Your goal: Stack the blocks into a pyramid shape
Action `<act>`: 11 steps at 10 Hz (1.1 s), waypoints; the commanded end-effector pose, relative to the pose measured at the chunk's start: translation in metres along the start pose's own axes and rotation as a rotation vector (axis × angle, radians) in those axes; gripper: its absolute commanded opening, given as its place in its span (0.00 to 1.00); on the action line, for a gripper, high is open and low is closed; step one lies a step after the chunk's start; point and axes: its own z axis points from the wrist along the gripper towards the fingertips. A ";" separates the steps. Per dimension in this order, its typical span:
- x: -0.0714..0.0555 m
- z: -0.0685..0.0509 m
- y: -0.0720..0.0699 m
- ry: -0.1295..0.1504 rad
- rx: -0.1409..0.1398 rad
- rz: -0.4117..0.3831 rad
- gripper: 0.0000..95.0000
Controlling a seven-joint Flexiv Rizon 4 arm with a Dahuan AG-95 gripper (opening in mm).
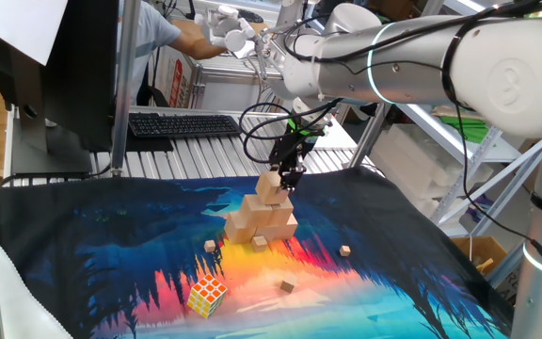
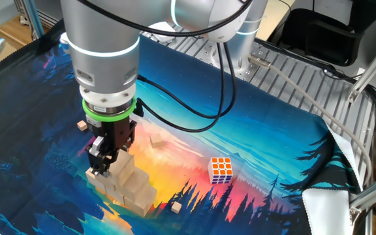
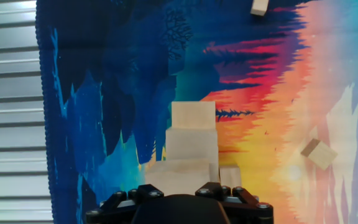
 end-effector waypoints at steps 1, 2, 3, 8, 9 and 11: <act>0.001 0.001 -0.002 -0.002 0.000 0.002 0.00; 0.002 0.001 -0.003 -0.003 0.001 0.002 0.00; 0.002 0.002 -0.003 -0.003 0.003 0.001 0.00; 0.000 0.005 -0.005 0.001 0.010 -0.001 0.00; -0.001 0.006 -0.006 0.001 0.010 -0.005 0.00; -0.002 0.004 -0.007 0.006 0.010 -0.015 0.00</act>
